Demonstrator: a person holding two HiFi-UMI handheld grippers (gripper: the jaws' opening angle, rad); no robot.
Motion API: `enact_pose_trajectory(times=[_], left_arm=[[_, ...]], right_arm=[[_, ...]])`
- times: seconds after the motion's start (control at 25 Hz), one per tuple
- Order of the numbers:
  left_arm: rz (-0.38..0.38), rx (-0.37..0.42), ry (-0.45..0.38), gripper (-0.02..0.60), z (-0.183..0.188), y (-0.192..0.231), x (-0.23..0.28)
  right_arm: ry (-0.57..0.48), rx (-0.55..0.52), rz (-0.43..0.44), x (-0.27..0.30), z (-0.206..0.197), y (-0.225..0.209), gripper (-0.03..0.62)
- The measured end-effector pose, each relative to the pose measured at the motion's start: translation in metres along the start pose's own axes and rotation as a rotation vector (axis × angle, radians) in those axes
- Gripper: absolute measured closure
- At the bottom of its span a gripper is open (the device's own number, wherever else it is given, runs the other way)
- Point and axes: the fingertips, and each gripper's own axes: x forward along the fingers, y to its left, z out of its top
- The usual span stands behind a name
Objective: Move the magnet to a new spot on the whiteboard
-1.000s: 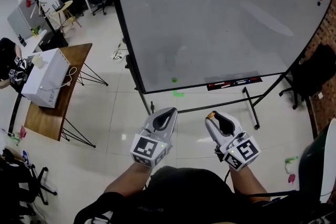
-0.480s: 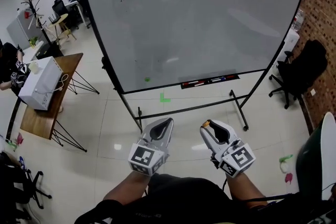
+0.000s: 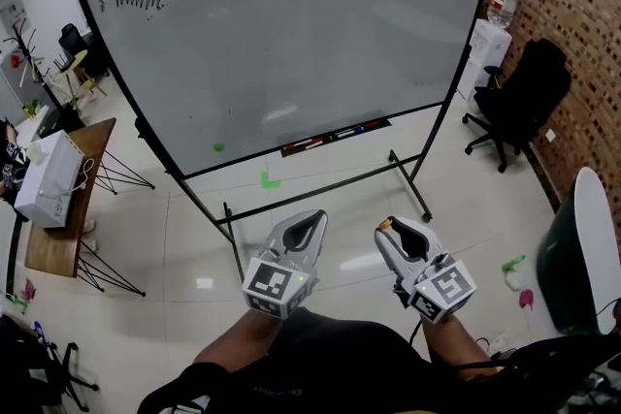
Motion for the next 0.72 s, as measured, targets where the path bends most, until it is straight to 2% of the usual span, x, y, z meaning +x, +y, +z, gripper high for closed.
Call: enact_pose_trajectory(times=[0.2,0.44,0.72], left_arm=[[-0.082,-0.013,0.003,0.566,0.005,-0.03,0.033],[-0.147,0.016,0.041,0.566,-0.001,-0.05,0.072],[-0.217,0.031,0.027,0.566,0.004,-0.063,0.144]], right_arm=[[-0.016,0.027,-0.074,-0.03,0.001,-0.032,0.482],[-0.021,0.079,-0.157,-0.051,-0.01,-0.071,0.482],[-0.025,0.05,-0.219,-0.054,-0.002,-0.136,0.484]])
